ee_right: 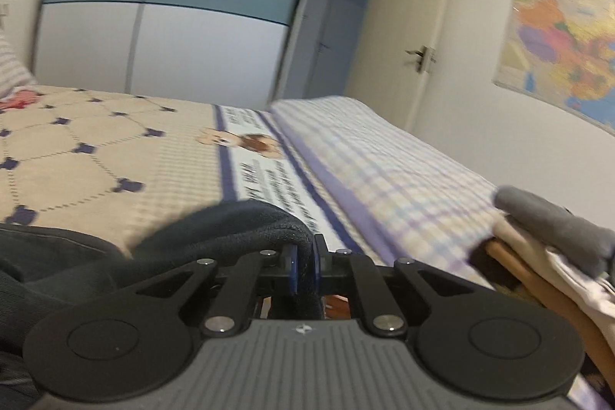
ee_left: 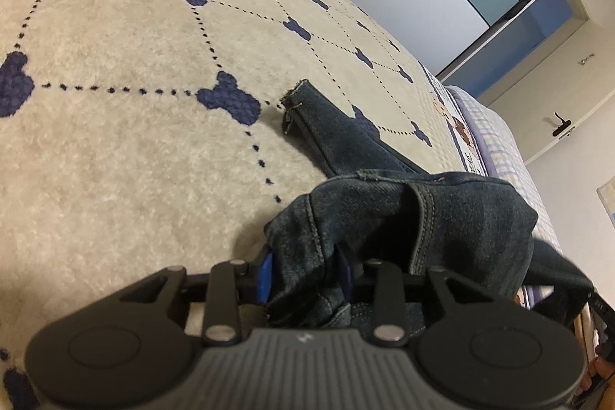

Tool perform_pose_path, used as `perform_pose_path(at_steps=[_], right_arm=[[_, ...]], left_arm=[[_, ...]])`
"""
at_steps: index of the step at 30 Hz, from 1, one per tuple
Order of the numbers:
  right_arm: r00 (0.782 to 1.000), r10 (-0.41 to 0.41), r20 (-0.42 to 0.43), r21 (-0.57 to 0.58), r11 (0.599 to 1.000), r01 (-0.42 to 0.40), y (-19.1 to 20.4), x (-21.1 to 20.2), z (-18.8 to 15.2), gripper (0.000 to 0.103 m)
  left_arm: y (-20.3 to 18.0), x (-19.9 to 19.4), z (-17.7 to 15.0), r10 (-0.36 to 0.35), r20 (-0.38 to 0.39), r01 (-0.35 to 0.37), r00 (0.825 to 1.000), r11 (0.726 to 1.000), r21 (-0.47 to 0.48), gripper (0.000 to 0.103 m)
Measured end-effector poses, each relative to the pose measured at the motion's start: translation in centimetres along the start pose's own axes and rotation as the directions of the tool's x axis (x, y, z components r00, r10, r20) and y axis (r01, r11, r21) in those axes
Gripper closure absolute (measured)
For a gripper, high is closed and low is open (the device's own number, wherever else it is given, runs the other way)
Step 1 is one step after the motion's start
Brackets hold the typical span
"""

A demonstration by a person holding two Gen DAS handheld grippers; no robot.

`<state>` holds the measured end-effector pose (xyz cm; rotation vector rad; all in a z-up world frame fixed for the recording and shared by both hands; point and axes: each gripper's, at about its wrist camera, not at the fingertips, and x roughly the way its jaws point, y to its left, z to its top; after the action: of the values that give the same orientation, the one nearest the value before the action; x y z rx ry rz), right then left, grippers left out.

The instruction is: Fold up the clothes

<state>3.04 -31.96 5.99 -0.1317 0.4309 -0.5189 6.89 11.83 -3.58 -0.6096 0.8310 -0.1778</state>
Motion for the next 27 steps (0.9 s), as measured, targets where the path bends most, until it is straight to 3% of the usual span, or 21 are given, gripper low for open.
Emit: perform_pose_path(at_steps=[7,11,13,15,22,27], right_arm=[[0.986,-0.061,-0.154,0.051,0.996,0.070,-3.0,2.2,-1.9,0.091],[0.980,-0.029,-0.199,0.110,0.993,0.051,-3.5,2.4,-2.0,0.079],[0.982,0.001,-0.188,0.127,0.992,0.023,-3.1,2.3,-1.7,0.061],[0.985,0.031,-0.171,0.136,0.991,-0.007,-2.6,2.1,-1.4,0.056],[0.978,0.151,-0.143,0.111,0.984,-0.136,1.6,2.0,-0.6,0.053],[0.942,0.289,-0.169,0.119,0.955,-0.271,5.3,3.4,-0.5,0.052]], left_arm=[[0.3,-1.0,0.2,0.010,0.018,-0.009,1.000,1.000,-0.010,0.064],[0.7,-1.3,0.7,0.018,0.047,-0.018,0.999,1.000,-0.007,0.050],[0.8,-1.0,1.1,0.007,0.045,-0.007,0.999,1.000,0.000,0.043],[0.7,-0.3,1.2,-0.015,0.029,0.014,0.999,1.000,0.011,0.038],[0.4,2.2,0.6,-0.056,0.001,0.056,0.998,0.997,0.045,0.036],[0.2,2.5,0.5,-0.073,0.001,0.073,0.997,0.996,0.054,0.037]])
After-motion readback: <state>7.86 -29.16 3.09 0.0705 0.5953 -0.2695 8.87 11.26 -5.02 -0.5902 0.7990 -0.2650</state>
